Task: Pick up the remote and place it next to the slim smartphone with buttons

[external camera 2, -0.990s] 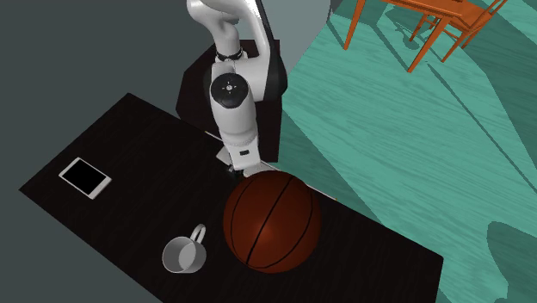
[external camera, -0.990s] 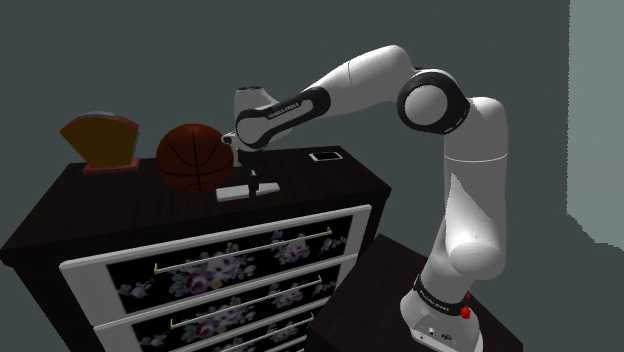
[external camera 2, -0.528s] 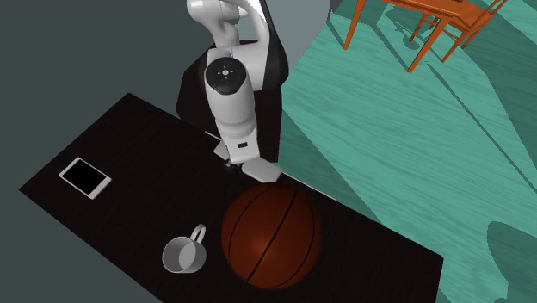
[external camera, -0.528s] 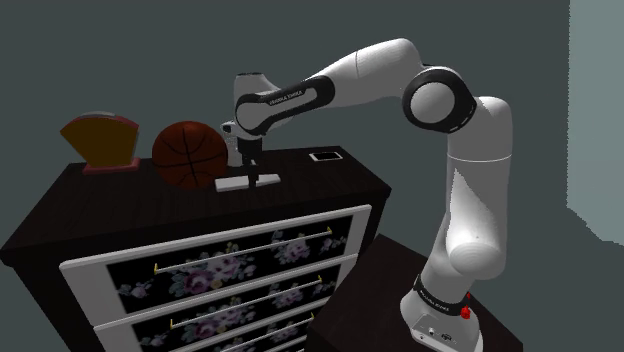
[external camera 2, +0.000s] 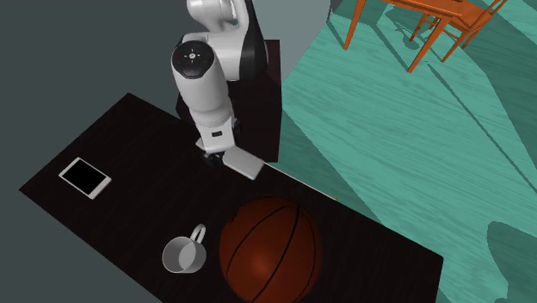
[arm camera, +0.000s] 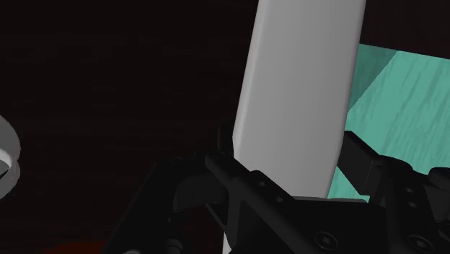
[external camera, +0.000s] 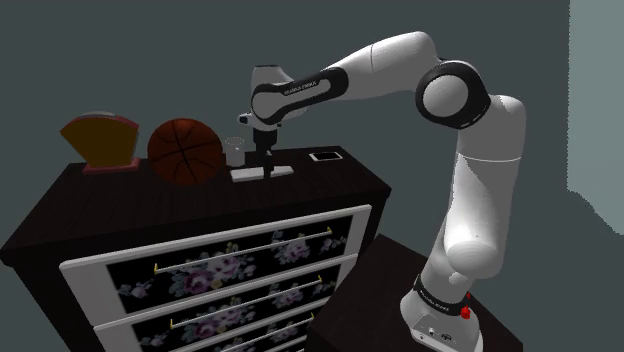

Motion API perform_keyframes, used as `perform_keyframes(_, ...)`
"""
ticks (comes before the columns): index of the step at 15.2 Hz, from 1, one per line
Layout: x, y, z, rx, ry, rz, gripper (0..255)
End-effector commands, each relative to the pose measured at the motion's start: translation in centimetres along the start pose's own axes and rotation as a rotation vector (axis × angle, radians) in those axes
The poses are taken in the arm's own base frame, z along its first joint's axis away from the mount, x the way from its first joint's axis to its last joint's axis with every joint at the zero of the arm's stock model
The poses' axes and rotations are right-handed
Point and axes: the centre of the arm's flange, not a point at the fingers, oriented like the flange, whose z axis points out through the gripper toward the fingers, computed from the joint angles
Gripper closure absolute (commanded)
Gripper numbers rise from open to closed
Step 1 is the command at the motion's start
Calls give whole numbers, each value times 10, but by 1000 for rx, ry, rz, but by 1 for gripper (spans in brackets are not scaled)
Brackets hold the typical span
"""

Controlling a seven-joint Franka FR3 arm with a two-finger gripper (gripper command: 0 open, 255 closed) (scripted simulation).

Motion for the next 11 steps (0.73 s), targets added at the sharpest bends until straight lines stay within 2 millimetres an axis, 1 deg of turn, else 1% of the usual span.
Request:
perform_keyframes(1,-25,5,4,0,0,-1,255)
perform_keyframes(11,-153,35,2,0,0,-1,255)
